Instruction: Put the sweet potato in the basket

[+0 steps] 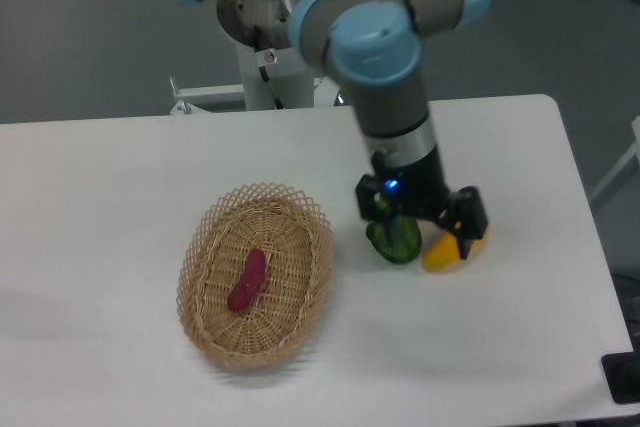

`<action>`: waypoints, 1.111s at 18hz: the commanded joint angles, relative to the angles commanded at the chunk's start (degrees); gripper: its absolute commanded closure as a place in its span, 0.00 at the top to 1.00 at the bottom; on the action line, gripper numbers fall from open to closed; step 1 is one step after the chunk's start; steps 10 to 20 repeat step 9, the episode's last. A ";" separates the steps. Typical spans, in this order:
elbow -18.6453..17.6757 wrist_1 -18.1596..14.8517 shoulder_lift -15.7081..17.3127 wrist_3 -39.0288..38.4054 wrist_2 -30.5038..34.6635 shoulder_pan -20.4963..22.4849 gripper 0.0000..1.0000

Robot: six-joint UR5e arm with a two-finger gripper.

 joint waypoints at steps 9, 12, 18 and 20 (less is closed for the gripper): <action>-0.26 -0.98 1.68 3.72 -3.26 3.17 1.00; -0.26 -0.98 1.68 3.72 -3.26 3.17 1.00; -0.26 -0.98 1.68 3.72 -3.26 3.17 1.00; -0.26 -0.98 1.68 3.72 -3.26 3.17 1.00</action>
